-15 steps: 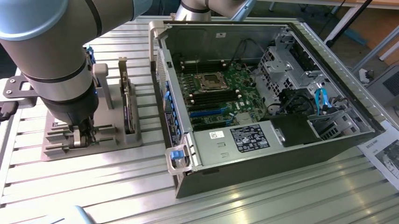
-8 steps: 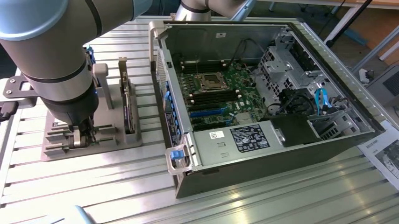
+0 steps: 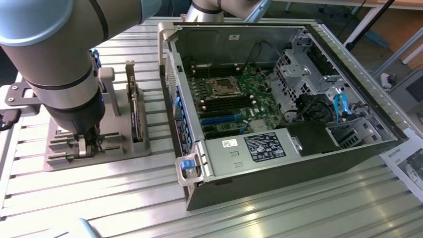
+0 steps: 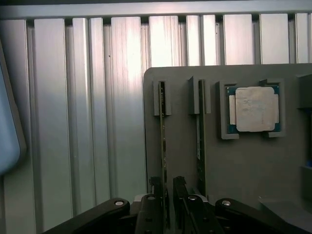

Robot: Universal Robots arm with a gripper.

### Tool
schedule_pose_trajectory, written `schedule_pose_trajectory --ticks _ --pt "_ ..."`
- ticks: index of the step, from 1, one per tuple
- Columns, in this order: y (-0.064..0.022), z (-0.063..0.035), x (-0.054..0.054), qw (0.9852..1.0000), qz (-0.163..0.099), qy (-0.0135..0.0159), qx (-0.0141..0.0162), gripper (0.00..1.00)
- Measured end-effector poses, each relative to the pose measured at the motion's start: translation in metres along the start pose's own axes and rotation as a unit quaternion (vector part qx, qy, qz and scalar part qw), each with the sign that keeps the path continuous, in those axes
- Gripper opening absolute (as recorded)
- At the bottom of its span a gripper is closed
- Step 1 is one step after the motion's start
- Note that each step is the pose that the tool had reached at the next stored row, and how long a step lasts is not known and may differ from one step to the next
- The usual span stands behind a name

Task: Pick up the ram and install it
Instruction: 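Pick up the ram and move it above insertion slot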

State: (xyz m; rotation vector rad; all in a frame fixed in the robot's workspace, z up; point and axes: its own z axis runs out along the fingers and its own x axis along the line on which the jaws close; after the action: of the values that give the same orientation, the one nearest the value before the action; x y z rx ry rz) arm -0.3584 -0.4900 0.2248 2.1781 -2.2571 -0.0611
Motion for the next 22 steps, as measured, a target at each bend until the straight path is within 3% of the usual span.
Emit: schedule_pose_trajectory --ticks 19,22 --pt "-0.0002 0.0128 0.000 1.0000 0.000 0.0000 0.0001 0.24" --pt "-0.0003 0.0137 0.000 1.0000 0.000 0.0011 0.0001 0.24"
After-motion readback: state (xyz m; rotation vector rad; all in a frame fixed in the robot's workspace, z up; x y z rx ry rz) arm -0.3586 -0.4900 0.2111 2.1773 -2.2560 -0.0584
